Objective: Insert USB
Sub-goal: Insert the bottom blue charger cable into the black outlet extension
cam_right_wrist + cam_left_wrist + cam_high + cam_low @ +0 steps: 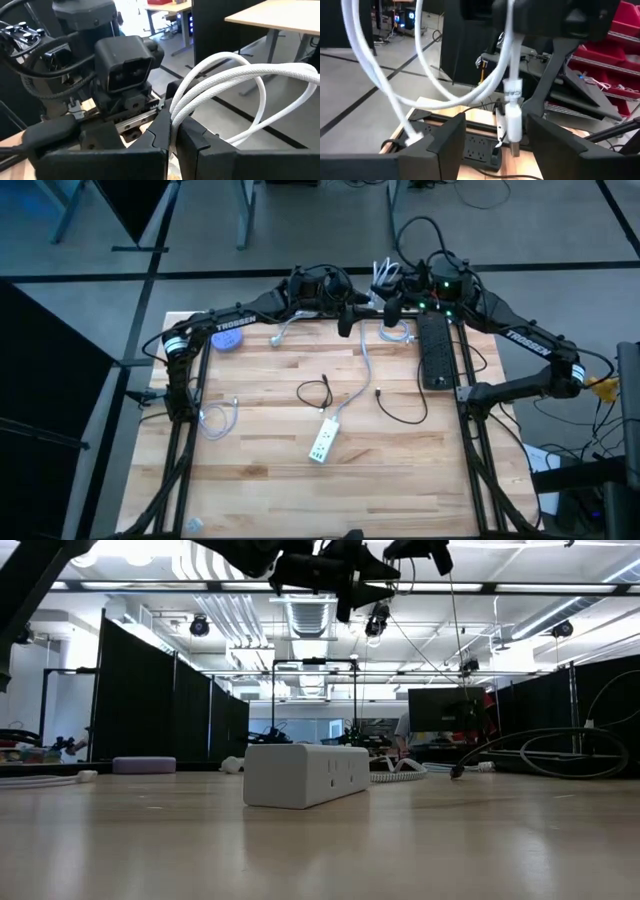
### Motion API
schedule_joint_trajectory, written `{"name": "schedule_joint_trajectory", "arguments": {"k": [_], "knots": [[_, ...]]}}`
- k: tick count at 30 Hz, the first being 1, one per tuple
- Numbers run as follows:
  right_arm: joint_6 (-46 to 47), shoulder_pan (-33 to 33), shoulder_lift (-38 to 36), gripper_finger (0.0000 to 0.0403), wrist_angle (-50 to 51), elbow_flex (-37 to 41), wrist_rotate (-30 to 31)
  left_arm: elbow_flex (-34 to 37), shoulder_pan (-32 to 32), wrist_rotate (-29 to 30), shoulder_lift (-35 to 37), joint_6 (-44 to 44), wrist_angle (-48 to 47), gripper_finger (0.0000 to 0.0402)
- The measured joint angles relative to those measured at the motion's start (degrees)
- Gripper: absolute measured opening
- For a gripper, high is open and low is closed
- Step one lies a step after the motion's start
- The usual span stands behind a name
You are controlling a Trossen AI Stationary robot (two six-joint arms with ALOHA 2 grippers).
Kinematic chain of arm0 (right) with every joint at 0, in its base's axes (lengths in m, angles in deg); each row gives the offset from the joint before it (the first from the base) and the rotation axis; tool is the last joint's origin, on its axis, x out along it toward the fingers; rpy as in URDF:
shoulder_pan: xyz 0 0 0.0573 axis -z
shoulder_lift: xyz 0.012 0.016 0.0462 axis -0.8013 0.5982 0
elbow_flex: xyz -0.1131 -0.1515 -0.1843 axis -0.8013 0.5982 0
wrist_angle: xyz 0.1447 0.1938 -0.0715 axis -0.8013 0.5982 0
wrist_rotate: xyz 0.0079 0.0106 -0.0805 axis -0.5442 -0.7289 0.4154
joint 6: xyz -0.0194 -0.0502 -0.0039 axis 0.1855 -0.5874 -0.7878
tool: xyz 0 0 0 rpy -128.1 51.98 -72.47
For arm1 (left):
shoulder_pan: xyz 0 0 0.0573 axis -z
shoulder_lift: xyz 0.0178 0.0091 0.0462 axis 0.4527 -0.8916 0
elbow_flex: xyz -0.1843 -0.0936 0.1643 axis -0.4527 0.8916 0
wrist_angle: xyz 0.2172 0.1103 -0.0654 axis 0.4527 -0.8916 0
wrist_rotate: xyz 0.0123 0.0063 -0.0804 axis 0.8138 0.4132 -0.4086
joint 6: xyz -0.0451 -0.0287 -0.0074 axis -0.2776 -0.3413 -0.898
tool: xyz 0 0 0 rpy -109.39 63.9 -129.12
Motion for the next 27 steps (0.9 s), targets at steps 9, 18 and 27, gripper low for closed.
{"name": "schedule_joint_trajectory", "arguments": {"k": [9,18,27], "knots": [[-2.72,0.07,-0.08,0.0000,-0.04,0.00,2.70,0.00,-0.02,-1.17,0.01,1.93,-0.17,0.0094],[-2.19,0.07,-0.01,0.0000,0.07,-0.06,2.59,0.00,-0.06,-0.84,-0.09,3.97,-0.20,0.0010],[3.26,1.55,-1.10,0.0058,10.22,-0.13,2.57,-0.02,-1.50,-1.03,1.02,7.09,-6.78,0.0002]]}}
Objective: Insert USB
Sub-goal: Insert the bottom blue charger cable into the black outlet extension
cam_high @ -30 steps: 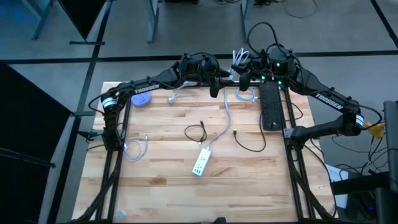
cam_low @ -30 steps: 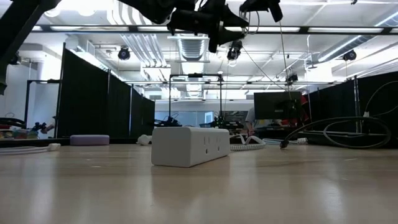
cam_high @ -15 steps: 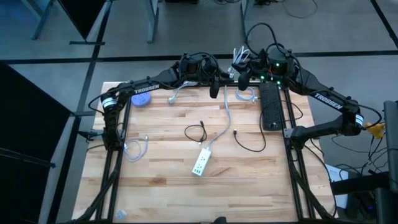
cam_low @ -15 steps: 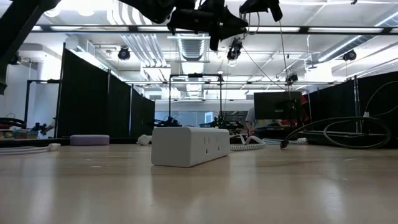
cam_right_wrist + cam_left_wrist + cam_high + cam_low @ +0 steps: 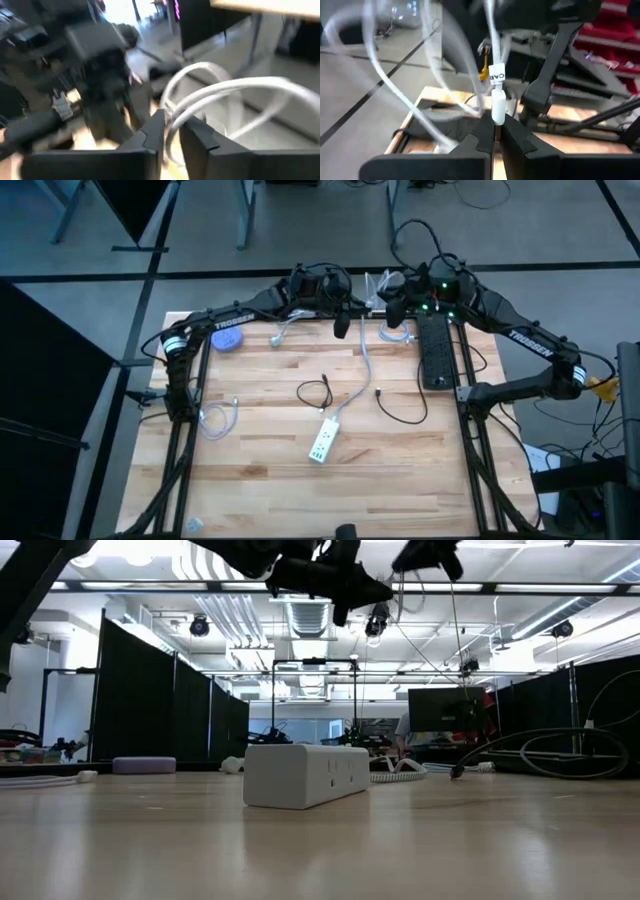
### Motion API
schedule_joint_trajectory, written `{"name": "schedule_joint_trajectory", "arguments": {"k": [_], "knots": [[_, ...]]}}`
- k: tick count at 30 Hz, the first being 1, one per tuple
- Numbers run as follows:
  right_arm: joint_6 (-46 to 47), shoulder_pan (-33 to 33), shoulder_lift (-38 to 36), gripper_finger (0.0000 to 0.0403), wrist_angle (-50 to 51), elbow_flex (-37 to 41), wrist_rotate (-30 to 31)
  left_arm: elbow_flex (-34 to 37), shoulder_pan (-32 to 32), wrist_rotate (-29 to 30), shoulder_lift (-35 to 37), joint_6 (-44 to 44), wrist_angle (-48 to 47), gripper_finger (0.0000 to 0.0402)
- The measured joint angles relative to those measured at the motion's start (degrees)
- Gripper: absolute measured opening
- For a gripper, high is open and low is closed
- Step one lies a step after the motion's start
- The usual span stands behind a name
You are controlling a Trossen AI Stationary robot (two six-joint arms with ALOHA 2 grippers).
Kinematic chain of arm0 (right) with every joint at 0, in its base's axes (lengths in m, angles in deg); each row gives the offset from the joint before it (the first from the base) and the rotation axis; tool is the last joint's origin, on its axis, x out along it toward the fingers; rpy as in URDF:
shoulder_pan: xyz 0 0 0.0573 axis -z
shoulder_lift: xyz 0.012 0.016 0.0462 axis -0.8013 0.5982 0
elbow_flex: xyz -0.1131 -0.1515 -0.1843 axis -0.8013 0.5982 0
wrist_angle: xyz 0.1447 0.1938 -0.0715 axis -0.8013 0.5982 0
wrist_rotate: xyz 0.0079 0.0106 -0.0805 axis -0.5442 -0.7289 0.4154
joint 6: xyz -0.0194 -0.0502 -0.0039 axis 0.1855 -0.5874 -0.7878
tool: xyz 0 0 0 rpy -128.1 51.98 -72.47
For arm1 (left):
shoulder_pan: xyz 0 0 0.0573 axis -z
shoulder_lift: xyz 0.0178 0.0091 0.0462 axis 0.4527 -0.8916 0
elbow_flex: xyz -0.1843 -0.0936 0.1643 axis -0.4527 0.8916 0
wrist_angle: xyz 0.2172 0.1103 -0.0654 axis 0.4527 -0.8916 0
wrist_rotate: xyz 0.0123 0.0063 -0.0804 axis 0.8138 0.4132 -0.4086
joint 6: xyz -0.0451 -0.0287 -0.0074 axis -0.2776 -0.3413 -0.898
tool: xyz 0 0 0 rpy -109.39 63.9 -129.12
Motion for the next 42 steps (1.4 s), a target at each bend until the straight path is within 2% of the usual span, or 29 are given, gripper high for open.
{"name": "schedule_joint_trajectory", "arguments": {"k": [3,6,9,12,15,19,26,33,37,42], "knots": [[1.96,0.63,-0.52,0.0096,11.56,-0.02,0.11,0.00,-0.98,-0.29,1.80,2.28,-3.16,0.0002],[2.00,0.14,-0.72,0.0126,20.78,-0.02,-2.78,-0.15,-2.04,-1.95,2.90,4.07,-7.35,0.0001],[1.66,-2.06,-1.51,0.0146,19.79,-0.19,-7.86,-0.15,-2.65,-3.54,3.02,7.52,-13.97,0.0001],[-2.70,-5.30,-1.45,0.0155,12.00,-2.91,-7.91,-0.11,-2.57,-4.93,3.05,12.99,-20.20,0.0001],[-7.75,-7.49,0.82,0.0156,9.88,-7.71,-7.26,-0.11,-1.99,-5.04,3.20,16.92,-24.69,0.0001],[-12.47,-7.50,6.54,0.0148,14.92,-13.10,-7.06,-0.11,-1.26,-8.10,3.33,18.06,-25.36,0.0000],[-20.81,-7.87,15.53,0.0148,19.70,-20.33,-9.53,-0.09,-0.25,-8.73,3.42,18.05,-27.12,0.0000],[-24.19,-7.87,22.68,0.0151,28.82,-27.17,-9.59,-0.07,-0.14,-9.05,3.42,18.03,-27.01,0.0000],[-24.97,-7.80,26.00,0.0144,30.13,-29.68,-12.29,-0.07,-0.09,-9.14,3.42,17.95,-26.78,0.0000],[-26.98,-7.86,28.47,0.0134,33.38,-31.86,-12.48,-0.05,-0.15,-9.12,3.42,17.92,-26.81,0.0000]]}}
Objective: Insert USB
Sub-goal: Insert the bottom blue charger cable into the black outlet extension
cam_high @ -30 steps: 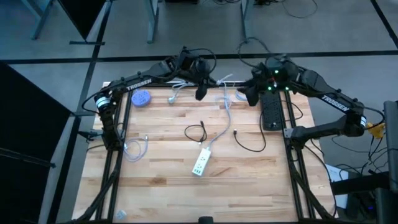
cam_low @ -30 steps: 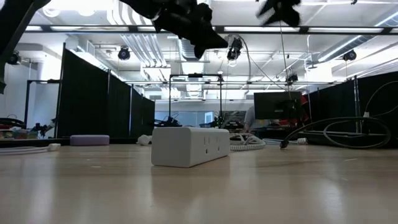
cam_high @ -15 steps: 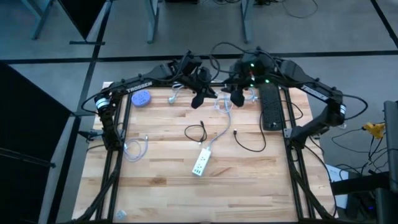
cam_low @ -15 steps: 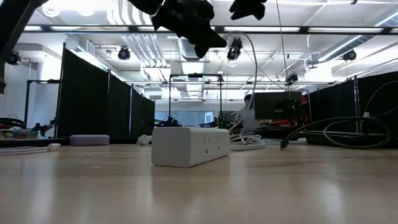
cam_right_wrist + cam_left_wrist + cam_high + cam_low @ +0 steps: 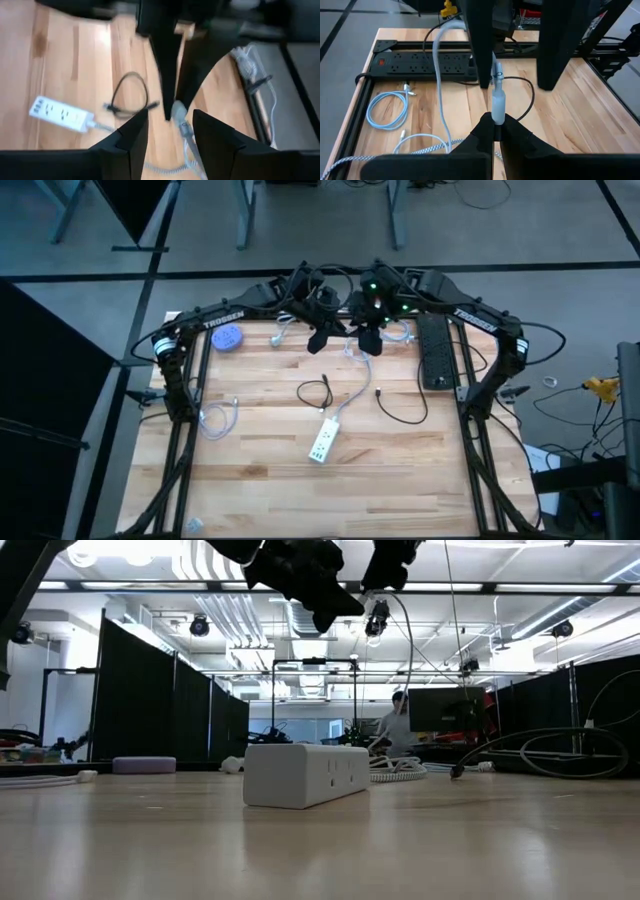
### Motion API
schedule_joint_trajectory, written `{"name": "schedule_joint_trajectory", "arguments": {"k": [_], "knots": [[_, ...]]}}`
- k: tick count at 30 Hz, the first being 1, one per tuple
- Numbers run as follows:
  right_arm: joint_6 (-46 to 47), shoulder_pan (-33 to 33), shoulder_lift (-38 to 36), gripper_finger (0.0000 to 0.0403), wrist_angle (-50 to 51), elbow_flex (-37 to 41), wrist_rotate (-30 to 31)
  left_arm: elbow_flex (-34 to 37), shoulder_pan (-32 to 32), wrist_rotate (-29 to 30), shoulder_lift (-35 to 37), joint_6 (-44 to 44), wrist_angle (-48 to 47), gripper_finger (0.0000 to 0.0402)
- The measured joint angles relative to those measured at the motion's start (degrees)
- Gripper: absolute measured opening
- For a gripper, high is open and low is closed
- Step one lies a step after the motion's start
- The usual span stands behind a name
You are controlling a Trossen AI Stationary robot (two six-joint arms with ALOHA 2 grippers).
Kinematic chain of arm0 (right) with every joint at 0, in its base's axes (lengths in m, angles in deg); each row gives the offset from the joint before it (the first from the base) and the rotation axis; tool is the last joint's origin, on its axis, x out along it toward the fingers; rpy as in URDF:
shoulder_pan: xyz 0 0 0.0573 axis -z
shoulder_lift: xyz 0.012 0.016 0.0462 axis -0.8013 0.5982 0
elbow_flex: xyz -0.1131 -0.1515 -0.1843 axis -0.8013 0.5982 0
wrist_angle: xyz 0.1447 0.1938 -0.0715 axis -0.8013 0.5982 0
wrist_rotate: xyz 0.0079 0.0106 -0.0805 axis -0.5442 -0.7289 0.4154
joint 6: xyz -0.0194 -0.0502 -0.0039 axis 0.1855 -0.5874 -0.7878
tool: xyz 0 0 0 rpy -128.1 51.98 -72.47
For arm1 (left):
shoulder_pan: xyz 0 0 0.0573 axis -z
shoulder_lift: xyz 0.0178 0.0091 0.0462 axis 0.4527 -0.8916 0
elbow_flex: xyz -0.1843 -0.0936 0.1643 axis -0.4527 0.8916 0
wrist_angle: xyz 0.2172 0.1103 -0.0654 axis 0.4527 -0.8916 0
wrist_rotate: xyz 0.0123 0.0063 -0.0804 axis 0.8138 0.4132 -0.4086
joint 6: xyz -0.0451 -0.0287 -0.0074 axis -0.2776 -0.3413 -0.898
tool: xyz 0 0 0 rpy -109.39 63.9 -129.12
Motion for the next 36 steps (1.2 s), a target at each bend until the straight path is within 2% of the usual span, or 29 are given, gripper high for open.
{"name": "schedule_joint_trajectory", "arguments": {"k": [10,18,20,24,30,36], "knots": [[0.52,0.04,1.11,0.0092,0.52,0.02,0.46,0.03,0.01,0.02,0.00,0.13,0.03,0.0000],[2.25,0.04,1.55,0.0018,0.50,0.04,0.44,0.03,-0.05,0.07,-0.02,0.50,0.42,0.0000],[2.48,0.04,1.55,0.0009,0.52,0.04,0.42,0.03,-0.05,0.14,-0.02,0.77,0.70,0.0003],[4.33,0.04,1.34,0.0006,0.47,-0.01,0.55,0.03,-0.19,0.17,-0.04,0.95,0.84,0.0028],[9.52,1.11,-2.20,0.0003,4.18,0.04,2.23,0.03,-1.26,0.25,-0.04,2.03,0.27,0.0088],[22.10,2.21,-7.66,0.0002,13.22,5.12,8.47,0.14,-2.76,0.33,0.02,3.57,-2.49,0.0142]]}}
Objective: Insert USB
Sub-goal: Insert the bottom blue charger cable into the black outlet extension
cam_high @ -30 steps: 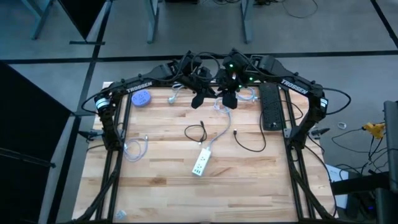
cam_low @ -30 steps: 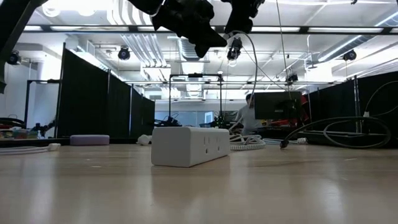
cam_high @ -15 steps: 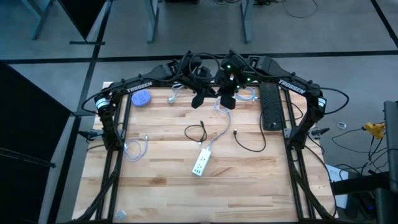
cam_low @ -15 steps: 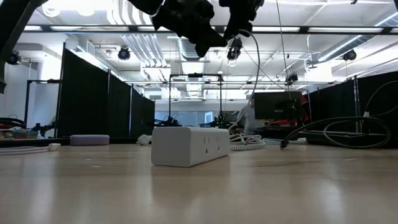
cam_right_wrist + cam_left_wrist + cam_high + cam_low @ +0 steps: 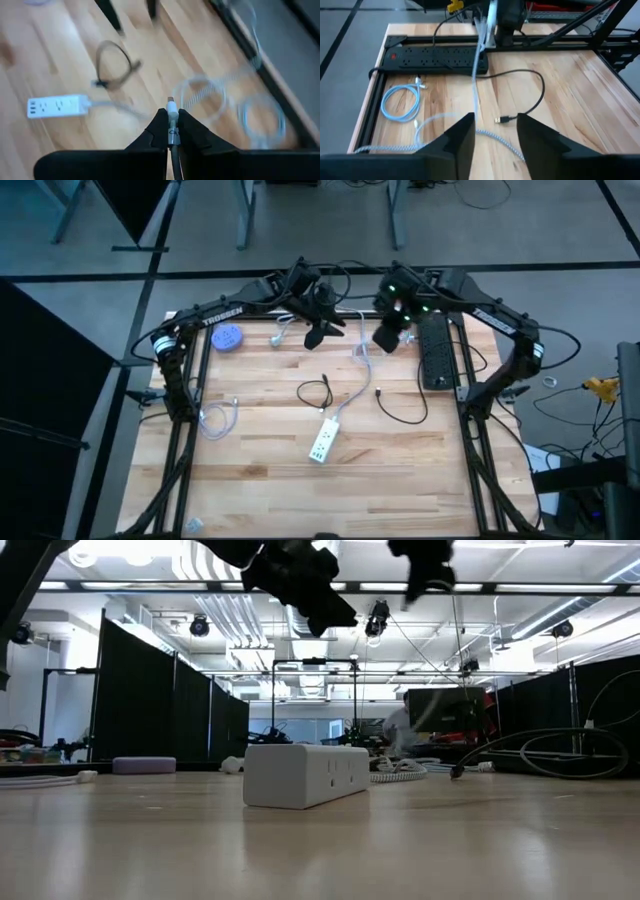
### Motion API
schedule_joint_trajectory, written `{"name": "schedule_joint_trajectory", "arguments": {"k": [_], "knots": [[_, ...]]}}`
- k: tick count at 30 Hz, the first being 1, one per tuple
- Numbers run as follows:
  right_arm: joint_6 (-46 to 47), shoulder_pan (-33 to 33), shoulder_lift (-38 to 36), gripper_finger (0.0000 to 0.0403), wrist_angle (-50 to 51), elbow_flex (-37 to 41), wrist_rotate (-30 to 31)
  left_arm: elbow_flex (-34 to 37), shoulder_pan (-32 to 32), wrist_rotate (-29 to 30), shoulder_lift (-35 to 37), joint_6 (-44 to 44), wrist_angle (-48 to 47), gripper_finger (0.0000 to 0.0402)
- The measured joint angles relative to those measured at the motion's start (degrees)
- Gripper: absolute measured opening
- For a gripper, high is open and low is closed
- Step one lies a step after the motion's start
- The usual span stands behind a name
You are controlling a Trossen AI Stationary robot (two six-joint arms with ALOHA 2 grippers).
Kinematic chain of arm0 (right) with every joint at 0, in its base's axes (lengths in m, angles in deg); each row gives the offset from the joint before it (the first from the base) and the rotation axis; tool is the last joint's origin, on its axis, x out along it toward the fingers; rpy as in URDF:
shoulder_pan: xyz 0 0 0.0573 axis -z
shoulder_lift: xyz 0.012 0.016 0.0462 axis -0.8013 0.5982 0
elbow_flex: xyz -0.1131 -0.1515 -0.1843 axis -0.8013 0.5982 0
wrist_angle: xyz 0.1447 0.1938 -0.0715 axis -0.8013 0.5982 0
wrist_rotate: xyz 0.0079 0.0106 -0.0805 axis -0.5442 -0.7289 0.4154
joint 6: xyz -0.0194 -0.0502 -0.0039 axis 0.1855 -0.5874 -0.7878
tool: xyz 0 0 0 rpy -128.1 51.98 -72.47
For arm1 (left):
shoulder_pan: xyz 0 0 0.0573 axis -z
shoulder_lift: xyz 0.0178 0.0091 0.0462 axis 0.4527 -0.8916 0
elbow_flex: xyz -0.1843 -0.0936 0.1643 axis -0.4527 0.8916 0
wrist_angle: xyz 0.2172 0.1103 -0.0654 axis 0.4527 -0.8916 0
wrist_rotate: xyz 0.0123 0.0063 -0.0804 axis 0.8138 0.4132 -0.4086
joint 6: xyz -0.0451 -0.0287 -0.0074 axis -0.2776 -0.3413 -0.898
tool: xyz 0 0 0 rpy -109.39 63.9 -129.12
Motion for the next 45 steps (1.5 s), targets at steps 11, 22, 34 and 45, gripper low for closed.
{"name": "schedule_joint_trajectory", "arguments": {"k": [11,22,34,45], "knots": [[31.37,2.88,-20.33,0.0001,5.13,26.17,7.03,6.14,-1.58,-0.13,0.07,1.15,3.79,0.0160],[41.73,7.67,-22.45,0.0000,5.00,44.37,5.67,7.69,-1.56,-3.68,0.31,0.98,4.99,0.0123],[41.58,11.11,-22.02,0.0000,-0.78,52.69,6.95,8.89,-1.54,-5.14,1.43,1.30,3.14,0.0108],[33.76,21.67,-18.77,0.0000,-0.49,54.99,5.65,8.90,-1.39,-5.18,1.46,1.30,3.18,0.0110]]}}
